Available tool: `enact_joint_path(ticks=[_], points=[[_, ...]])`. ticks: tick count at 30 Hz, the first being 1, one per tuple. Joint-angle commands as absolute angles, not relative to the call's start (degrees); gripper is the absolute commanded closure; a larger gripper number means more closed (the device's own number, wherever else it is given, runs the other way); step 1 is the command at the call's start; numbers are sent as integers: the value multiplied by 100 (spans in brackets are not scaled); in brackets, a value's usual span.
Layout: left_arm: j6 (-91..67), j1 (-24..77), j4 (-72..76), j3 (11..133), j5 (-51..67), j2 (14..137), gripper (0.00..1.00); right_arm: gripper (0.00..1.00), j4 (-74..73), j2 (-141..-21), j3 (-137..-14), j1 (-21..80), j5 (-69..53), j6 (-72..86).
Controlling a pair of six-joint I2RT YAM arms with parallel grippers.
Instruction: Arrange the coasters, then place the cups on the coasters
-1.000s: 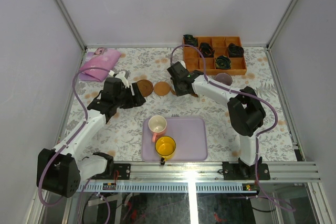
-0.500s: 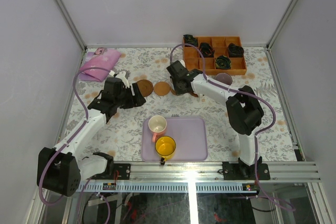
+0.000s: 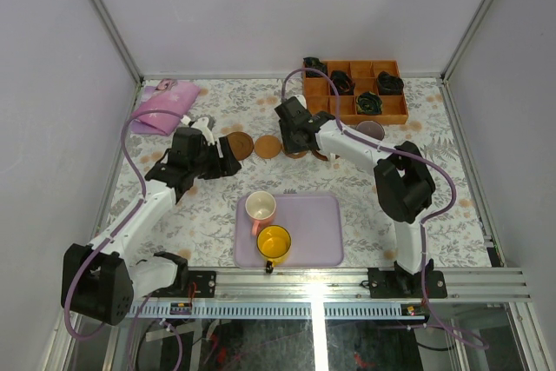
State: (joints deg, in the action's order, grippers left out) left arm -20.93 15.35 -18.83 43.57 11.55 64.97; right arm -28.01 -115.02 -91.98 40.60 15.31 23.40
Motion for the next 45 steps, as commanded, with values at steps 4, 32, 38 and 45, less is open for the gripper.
enact_joint_path(ticks=[4,32,38,45], points=[[-1934,1555,-1720,4658,1167,6555,32,44,-3020,-11212,-9437,4016,1468,2486],[-3266,3137,-3391,4150,945,4679,23,16,-2160,-8745,-8245,4025,1924,2266],[-3752,3675,-3419,3894,741,4516,23,16,-1775,-8283,-7811,4023,2028,2312],[-4112,4394,-3329,3780,232,4697,23,16,-1786,-8166,-7784,4024,2076,2064]])
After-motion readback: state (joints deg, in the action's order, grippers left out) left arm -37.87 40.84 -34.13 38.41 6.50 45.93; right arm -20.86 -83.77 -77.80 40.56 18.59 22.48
